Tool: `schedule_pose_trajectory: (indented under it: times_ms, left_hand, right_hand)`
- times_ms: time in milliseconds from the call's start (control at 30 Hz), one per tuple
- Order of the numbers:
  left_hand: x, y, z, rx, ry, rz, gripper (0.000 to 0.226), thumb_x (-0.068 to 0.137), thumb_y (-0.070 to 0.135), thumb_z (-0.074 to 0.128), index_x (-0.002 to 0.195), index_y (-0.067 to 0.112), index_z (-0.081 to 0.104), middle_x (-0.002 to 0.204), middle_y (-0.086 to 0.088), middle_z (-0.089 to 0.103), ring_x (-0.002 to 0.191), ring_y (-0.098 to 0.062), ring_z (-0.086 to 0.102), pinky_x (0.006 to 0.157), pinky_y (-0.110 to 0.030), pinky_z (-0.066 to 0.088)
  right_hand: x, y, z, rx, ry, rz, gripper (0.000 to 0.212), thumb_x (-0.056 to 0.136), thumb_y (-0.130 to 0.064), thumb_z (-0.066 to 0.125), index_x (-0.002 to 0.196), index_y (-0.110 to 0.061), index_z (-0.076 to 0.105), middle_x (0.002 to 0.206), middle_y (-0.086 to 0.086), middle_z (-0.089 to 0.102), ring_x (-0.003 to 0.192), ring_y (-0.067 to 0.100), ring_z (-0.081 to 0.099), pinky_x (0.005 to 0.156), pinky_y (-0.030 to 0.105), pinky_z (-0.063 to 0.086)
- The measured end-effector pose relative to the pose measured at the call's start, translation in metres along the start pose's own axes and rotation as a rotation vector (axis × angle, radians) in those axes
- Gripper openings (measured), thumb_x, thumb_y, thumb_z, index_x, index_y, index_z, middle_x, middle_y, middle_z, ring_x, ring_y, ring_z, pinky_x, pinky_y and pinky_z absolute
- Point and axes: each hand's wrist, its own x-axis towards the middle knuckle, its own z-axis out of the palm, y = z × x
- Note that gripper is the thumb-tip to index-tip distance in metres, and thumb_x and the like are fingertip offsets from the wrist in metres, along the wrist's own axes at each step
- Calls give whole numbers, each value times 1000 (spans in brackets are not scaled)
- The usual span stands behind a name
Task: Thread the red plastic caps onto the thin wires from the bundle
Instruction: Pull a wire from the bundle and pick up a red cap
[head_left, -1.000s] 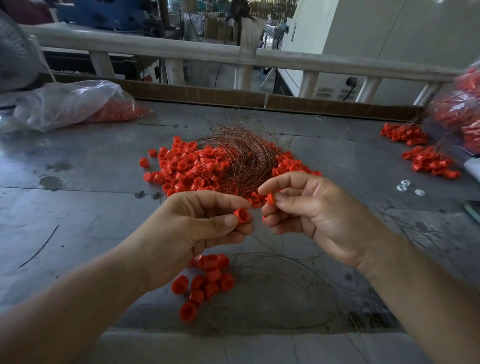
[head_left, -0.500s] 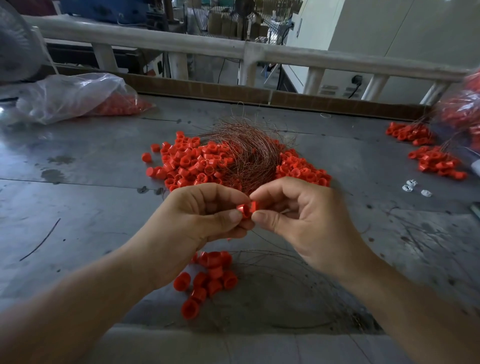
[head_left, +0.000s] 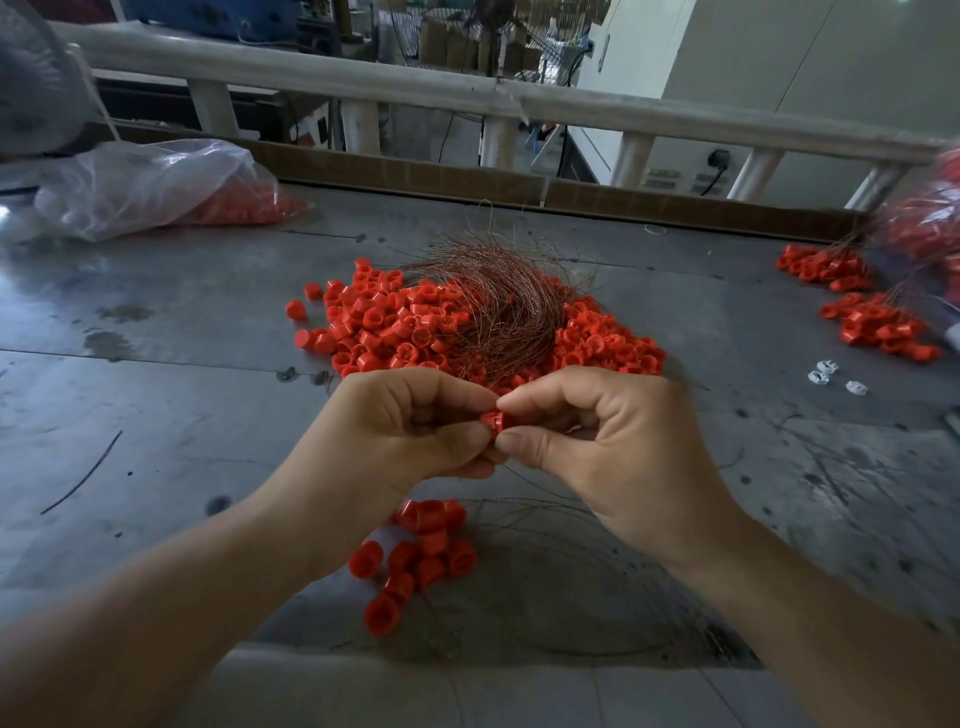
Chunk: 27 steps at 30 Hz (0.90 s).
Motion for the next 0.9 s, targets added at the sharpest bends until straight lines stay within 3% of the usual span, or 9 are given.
schedule_pose_trajectory:
  times_ms: [167, 300, 633, 733, 900]
  left_hand:
    - [1, -2, 2, 83, 12, 32, 21, 56, 10, 62, 76, 15, 68, 70, -4, 72, 63, -14, 69, 56, -15, 52]
    - [0, -2, 1, 82, 1, 41, 19, 56, 12, 63, 69, 20, 73, 71, -4, 73, 63, -14, 70, 57, -15, 52]
    - [-3, 0, -3, -83, -109, -141, 26, 49, 23, 69, 72, 15, 76, 70, -13, 72, 63, -16, 70, 53, -17, 53]
    - [-4, 1, -4, -102, -125, -137, 25, 50, 22, 68, 72, 16, 76, 69, -11, 71, 62, -16, 69, 54, -17, 53]
    - [-3, 4, -5, -146, -190, -140, 21, 54, 22, 68, 72, 17, 76, 67, -10, 71, 61, -16, 69, 53, -18, 53]
  right_hand:
    - [-1, 0, 0, -64, 8, -14, 24, 67, -6, 77, 81, -22, 68, 72, -20, 64, 69, -3, 65, 63, 7, 48]
    - [-2, 1, 1, -67, 10, -31, 19, 66, -6, 77, 81, -16, 71, 71, -19, 64, 67, -2, 65, 62, 8, 49]
    - [-5, -1, 0, -145, 9, -102, 14, 68, -15, 75, 81, -10, 73, 67, -8, 69, 64, 0, 64, 56, 12, 51]
    - [-4, -2, -2, -65, -11, -47, 14, 63, -24, 74, 76, -18, 71, 63, -18, 64, 59, -2, 62, 54, 9, 48]
    - [0, 0, -6, 65, -82, 19, 20, 57, -34, 72, 76, -31, 66, 70, -11, 66, 65, 4, 62, 61, 15, 51]
